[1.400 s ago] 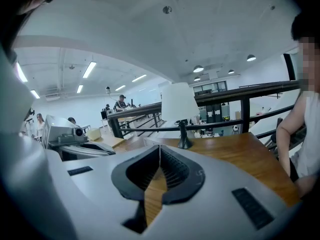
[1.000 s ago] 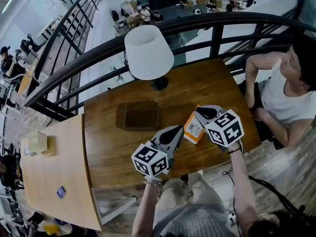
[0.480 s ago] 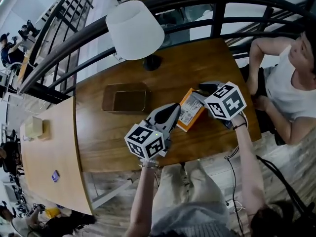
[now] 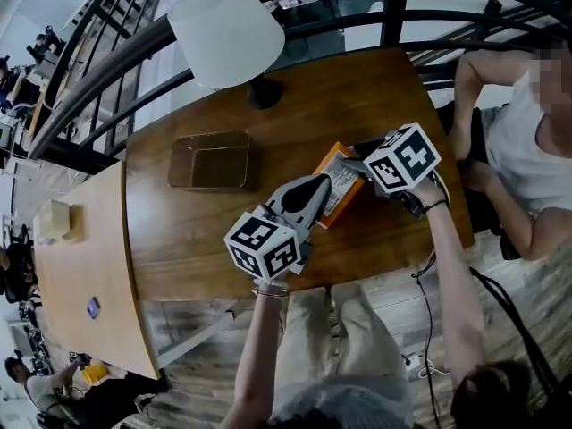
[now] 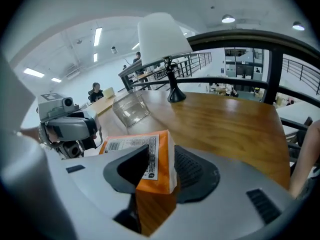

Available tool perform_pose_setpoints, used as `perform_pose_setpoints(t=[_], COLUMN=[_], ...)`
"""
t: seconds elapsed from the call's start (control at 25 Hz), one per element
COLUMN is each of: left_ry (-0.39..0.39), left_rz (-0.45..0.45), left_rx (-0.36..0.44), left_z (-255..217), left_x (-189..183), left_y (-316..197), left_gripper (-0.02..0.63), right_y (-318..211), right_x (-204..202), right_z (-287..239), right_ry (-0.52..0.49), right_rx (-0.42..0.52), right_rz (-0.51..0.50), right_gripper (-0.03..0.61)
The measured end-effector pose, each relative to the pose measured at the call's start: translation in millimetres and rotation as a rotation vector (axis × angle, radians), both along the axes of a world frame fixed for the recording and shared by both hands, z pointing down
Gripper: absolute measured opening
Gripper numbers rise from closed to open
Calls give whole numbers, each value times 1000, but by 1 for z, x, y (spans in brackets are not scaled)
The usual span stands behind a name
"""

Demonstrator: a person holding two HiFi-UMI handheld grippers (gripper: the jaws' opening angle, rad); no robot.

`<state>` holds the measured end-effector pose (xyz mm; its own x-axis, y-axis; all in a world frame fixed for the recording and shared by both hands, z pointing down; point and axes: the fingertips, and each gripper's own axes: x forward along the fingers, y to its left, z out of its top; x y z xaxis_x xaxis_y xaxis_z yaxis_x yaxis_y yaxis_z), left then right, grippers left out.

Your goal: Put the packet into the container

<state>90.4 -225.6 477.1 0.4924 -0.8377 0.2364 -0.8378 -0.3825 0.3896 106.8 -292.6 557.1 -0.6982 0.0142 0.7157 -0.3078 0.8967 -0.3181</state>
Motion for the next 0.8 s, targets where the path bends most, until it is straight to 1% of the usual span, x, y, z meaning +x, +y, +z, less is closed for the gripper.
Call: perform_pose_setpoints(t=[0.16,0.36,0.48,0.6,0.68,0.8], left_ry=[3,7,11,14,14,14], left_rz=[-7,-29,-40,-51,-59,-73], left_rx=[-3,-9,-8,-9,-8,-1], left_z=[2,6,6,5,5,2], left_x=[4,1,-1,-4,-6,-10], left_y=[-3,-2,0,2,4,9], left_gripper=[5,5,5,5,5,5], right_y=[-1,2,-1,-3,-3,3], right_x=[-2,-7,-9,-8,-7,-5], right_z=[8,11,11,8,7,4], right_ry=[23,49,49,44,22,-42], right_rx=[-57,-78,-92,-67,-56,-68], right_rz=[-20,-62,-20,19,57,116], right_gripper=[144,136,90,52,35,29])
